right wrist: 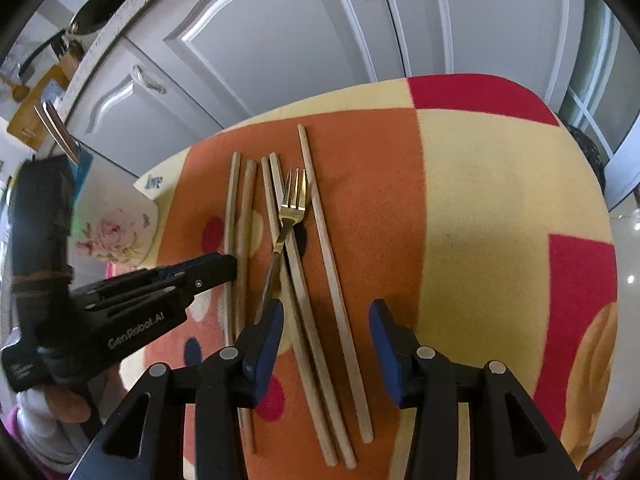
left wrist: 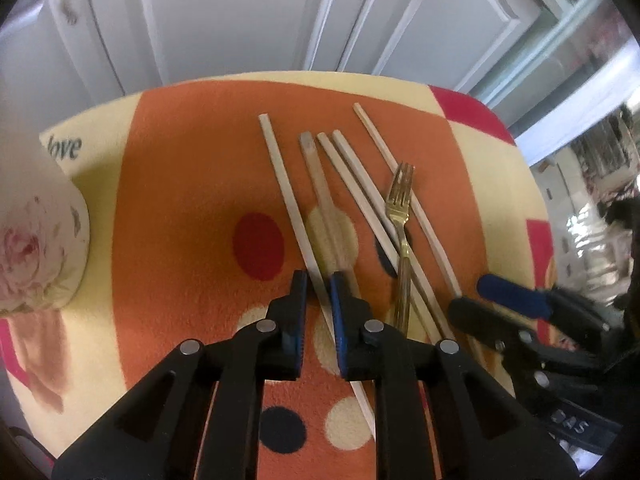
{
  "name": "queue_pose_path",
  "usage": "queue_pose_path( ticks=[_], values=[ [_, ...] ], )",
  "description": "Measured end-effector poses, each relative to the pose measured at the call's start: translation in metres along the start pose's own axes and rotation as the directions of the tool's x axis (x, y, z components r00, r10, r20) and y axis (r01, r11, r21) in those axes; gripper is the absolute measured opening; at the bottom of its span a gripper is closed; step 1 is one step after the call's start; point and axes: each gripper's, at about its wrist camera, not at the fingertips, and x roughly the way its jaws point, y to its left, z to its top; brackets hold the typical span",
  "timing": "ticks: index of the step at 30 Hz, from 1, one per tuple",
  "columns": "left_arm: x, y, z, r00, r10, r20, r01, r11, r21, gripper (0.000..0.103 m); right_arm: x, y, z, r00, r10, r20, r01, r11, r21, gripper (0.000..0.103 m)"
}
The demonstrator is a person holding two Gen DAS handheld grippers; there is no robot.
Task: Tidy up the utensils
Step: 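Close the right tool on a wooden chopstick while the left tool grasps another chopstick, then lift both held chopsticks upright and carry them over the rose-print cup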
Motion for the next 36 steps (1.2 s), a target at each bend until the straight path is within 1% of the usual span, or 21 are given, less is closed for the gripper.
queue_pose_path(
  ticks=[1, 2, 3, 4, 5, 6, 7, 10, 14, 16, 18, 20, 22, 23, 24, 25, 28, 31, 34, 35, 36],
  values=[
    [0.000, 0.002, 0.000, 1.000, 0.002, 0.004, -0.002, 1.000, -0.007, 0.009, 0.002, 0.001, -0.001, 1.000, -0.018, 0.009, 0.018, 1.000, -0.014, 0.042],
    [0.000, 0.006, -0.001, 1.000, -0.018, 0.005, 0.018, 1.000, -0.019, 0.008, 0.004, 0.000, -0.001, 0.999, -0.034, 0.015, 0.035, 0.999, -0.025, 0.039],
    [-0.001, 0.010, -0.002, 1.000, -0.030, 0.002, 0.030, 0.999, -0.031, 0.007, 0.008, 0.000, -0.001, 0.999, -0.037, 0.011, 0.038, 0.999, -0.036, 0.027],
    [-0.003, 0.014, -0.004, 0.999, -0.034, -0.001, 0.034, 0.999, -0.040, 0.006, 0.011, -0.001, -0.002, 0.999, -0.035, 0.002, 0.035, 0.998, -0.046, 0.021],
    [-0.003, 0.016, -0.005, 0.999, -0.034, -0.004, 0.034, 0.998, -0.044, 0.005, 0.011, 0.001, -0.002, 0.999, -0.046, 0.025, 0.048, 0.996, -0.072, 0.018],
    [-0.006, 0.019, -0.009, 1.000, -0.027, -0.005, 0.027, 0.999, -0.042, 0.004, 0.012, 0.001, -0.002, 0.998, -0.058, 0.028, 0.060, 0.995, -0.086, 0.009],
    [-0.008, 0.021, -0.012, 1.000, -0.025, -0.006, 0.025, 0.999, -0.039, 0.004, 0.011, -0.001, -0.002, 0.998, -0.054, 0.033, 0.057, 0.995, -0.081, 0.006],
    [-0.017, 0.030, -0.030, 1.000, -0.028, -0.012, 0.028, 0.999, -0.035, 0.004, 0.001, -0.009, -0.006, 0.999, -0.007, 0.033, 0.008, 0.999, -0.044, 0.005],
    [-0.029, 0.044, -0.063, 0.998, -0.037, -0.057, 0.036, 0.999, -0.029, 0.004, -0.024, -0.015, -0.032, 1.000, 0.027, 0.008, -0.027, 0.998, -0.051, 0.005],
    [-0.033, 0.045, -0.077, 0.996, -0.043, -0.079, 0.041, 0.999, -0.019, 0.004, -0.030, -0.021, -0.051, 0.999, 0.020, -0.035, -0.022, 0.998, -0.058, 0.005],
    [-0.036, 0.044, -0.083, 0.994, -0.042, -0.100, 0.041, 0.999, -0.008, 0.004, -0.030, -0.023, -0.065, 0.996, -0.006, -0.088, -0.002, 0.997, -0.081, 0.005],
    [-0.037, 0.042, -0.081, 0.996, -0.020, -0.089, 0.020, 1.000, 0.001, 0.005, -0.029, -0.024, -0.069, 0.992, -0.033, -0.118, 0.021, 0.995, -0.099, 0.005],
    [-0.041, 0.040, -0.072, 0.998, 0.010, -0.057, -0.009, 1.000, 0.024, 0.014, -0.033, -0.026, -0.063, 0.996, -0.033, -0.086, 0.026, 0.996, -0.084, 0.007],
    [-0.042, 0.039, -0.065, 0.999, 0.014, -0.041, -0.013, 1.000, 0.027, 0.021, -0.035, -0.027, -0.057, 0.998, -0.024, -0.061, 0.020, 0.997, -0.072, 0.008],
    [-0.042, 0.038, -0.059, 1.000, 0.012, -0.029, -0.011, 1.000, 0.029, 0.025, -0.036, -0.026, -0.050, 0.999, -0.019, -0.042, 0.017, 0.998, -0.064, 0.008],
    [-0.040, 0.038, -0.054, 1.000, 0.017, -0.022, -0.016, 0.999, 0.033, 0.025, -0.035, -0.024, -0.040, 1.000, -0.017, -0.024, 0.016, 0.998, -0.060, 0.008],
    [-0.031, 0.035, -0.038, 0.997, 0.075, -0.001, -0.075, 0.996, 0.052, 0.025, -0.023, -0.018, -0.014, 1.000, -0.028, -0.006, 0.028, 0.998, -0.051, 0.008],
    [-0.022, 0.031, -0.026, 0.995, 0.104, -0.010, -0.103, 0.992, 0.075, 0.025, -0.002, -0.010, 0.006, 0.998, -0.057, -0.038, 0.054, 0.996, -0.071, 0.008],
    [-0.011, 0.023, -0.022, 0.991, 0.127, -0.031, -0.122, 0.984, 0.129, 0.025, 0.014, -0.004, 0.016, 0.993, -0.100, -0.058, 0.093, 0.990, -0.109, 0.008],
    [-0.011, 0.022, -0.022, 0.991, 0.136, -0.017, -0.132, 0.981, 0.145, 0.024, 0.015, -0.004, 0.019, 0.995, -0.095, -0.040, 0.090, 0.990, -0.113, 0.008],
    [-0.010, 0.020, -0.021, 0.990, 0.139, -0.008, -0.136, 0.978, 0.158, 0.016, 0.017, -0.002, 0.022, 0.995, -0.090, -0.035, 0.085, 0.989, -0.120, 0.008]
  ],
)
